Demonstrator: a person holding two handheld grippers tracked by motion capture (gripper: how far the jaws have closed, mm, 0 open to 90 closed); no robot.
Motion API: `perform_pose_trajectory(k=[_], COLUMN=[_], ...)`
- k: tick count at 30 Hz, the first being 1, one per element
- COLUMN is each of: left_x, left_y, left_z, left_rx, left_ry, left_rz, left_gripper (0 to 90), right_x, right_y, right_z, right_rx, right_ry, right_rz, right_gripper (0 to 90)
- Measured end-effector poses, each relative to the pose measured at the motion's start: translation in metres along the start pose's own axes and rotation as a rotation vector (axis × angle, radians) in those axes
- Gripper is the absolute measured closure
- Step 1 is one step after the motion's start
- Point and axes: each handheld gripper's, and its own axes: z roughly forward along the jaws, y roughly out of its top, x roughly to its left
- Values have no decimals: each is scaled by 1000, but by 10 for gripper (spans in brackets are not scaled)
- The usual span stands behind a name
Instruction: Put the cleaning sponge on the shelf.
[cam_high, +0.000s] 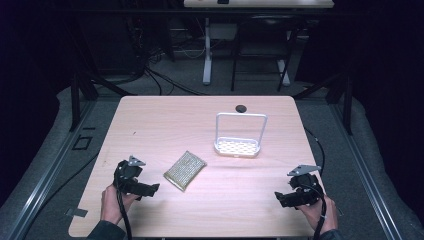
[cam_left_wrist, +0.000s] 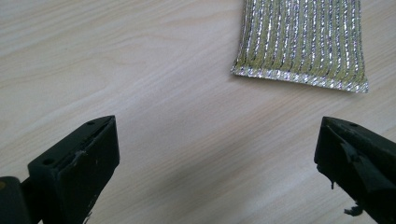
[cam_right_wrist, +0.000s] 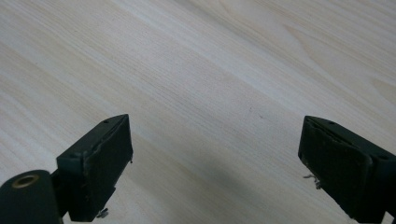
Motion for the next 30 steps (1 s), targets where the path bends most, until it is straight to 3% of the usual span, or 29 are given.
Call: perform_pose_trajectory(k=[6,12,19,27,30], left_x=[-10,-28,-33,-36,-46], left_y=[8,21,35,48,50], left_z=[4,12,23,41,52], left_rx=[-18,-25,-39,-20,1], left_ry=[6,-30,-39,-60,-65], left_rz=[24,59,61,38,65], left_gripper=[2,2,0,0,0], right_x=[0,0,2,0,0], right_y=[0,2,4,4,4], right_z=[0,3,2,3,3], right_rx=[0,11,4,2,4], right_ry=[2,14,13,42,42], right_rz=[-6,-16,-20,-11,-14], right_gripper=[99,103,108,115,115])
